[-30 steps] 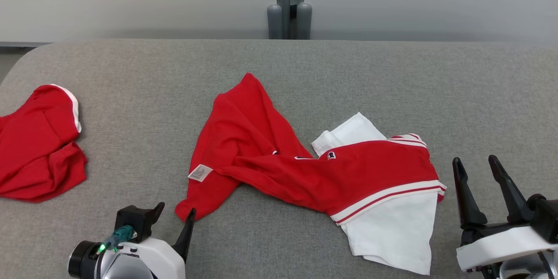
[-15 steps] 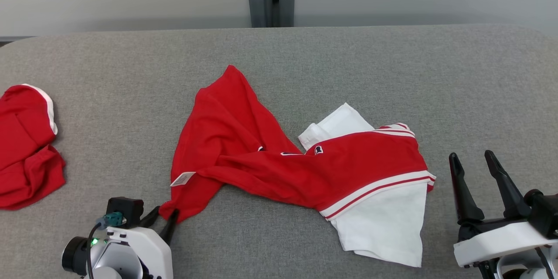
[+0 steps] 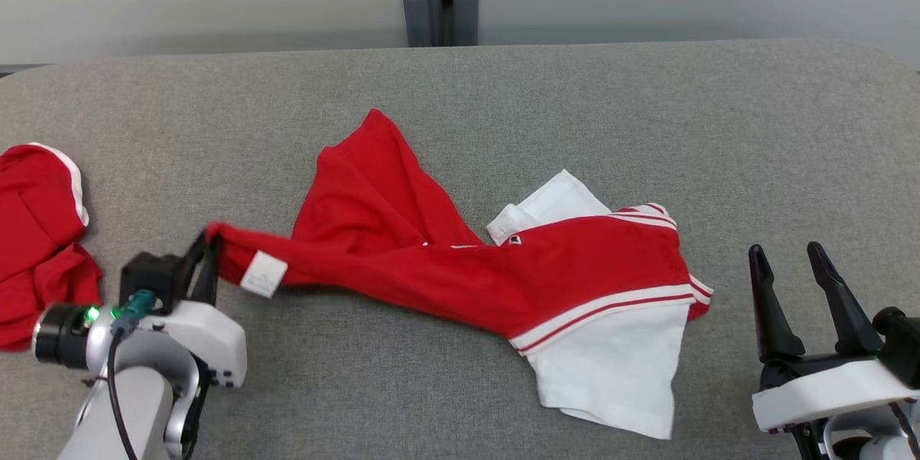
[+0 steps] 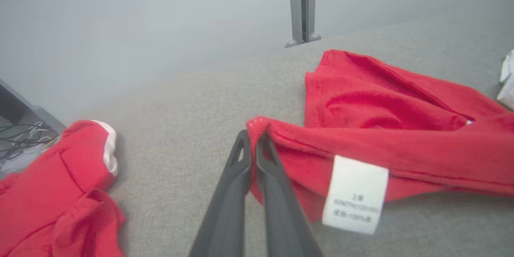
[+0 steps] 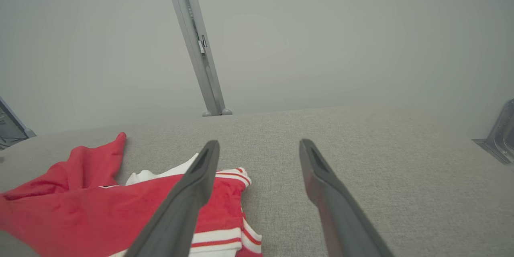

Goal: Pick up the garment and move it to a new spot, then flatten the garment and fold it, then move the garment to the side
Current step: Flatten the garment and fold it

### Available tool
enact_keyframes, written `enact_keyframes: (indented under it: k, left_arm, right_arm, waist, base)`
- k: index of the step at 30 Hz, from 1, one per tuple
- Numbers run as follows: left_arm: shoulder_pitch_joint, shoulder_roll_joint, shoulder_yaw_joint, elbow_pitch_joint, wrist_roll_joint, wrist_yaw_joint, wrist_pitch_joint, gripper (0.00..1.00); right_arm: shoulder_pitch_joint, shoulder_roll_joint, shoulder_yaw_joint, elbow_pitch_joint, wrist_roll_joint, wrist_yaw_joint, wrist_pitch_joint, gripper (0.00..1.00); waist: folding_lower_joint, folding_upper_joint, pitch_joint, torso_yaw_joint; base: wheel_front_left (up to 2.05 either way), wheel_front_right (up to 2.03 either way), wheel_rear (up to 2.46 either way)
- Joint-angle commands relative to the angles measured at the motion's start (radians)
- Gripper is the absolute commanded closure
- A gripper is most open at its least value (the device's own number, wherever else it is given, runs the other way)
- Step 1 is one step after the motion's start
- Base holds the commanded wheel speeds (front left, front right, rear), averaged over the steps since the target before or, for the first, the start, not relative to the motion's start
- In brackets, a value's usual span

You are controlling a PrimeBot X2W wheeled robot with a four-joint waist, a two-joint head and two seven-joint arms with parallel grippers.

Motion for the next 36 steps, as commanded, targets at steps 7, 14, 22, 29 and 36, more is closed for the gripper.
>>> enact_keyframes:
  k: [7,14,22,29,36]
  left_arm:
    - [0.019,-0.006,0.028,-0.046,-0.004,0.053,-0.089,1.00]
    - [0.163,-0.044,0.042,-0.071,-0.077,0.066,-0.078,1.00]
    - [0.230,-0.051,0.033,-0.073,-0.119,0.051,-0.020,0.90]
    - [0.270,-0.033,0.036,-0.074,-0.146,0.059,0.042,0.00]
    - [0.313,0.001,0.086,-0.158,-0.142,0.127,0.021,0.00]
  right_arm:
    - [-0.027,0.005,0.003,0.018,0.017,0.000,-0.020,0.00]
    - [-0.020,0.007,-0.006,0.028,0.021,0.000,-0.011,0.00]
    - [-0.017,0.007,-0.013,0.030,0.022,0.000,0.001,0.00]
    - [-0.001,-0.004,-0.032,0.030,-0.029,0.000,0.004,0.00]
    - [0.012,-0.001,-0.039,0.019,-0.048,0.000,0.005,0.00]
  waist:
    - [0.0000,0.0000,0.010,-0.006]
    - [0.0000,0.0000,0.007,0.012]
    - [0.0000,0.0000,-0.007,0.042]
    - [0.0000,0.0000,-0.053,0.055]
    - [0.0000,0.0000,-0.088,0.063]
  base:
    - [0.00,0.00,0.00]
    - [0.00,0.00,0.00]
    - [0.00,0.00,0.00]
    - [0.00,0.00,0.00]
    - [0.00,0.00,0.00]
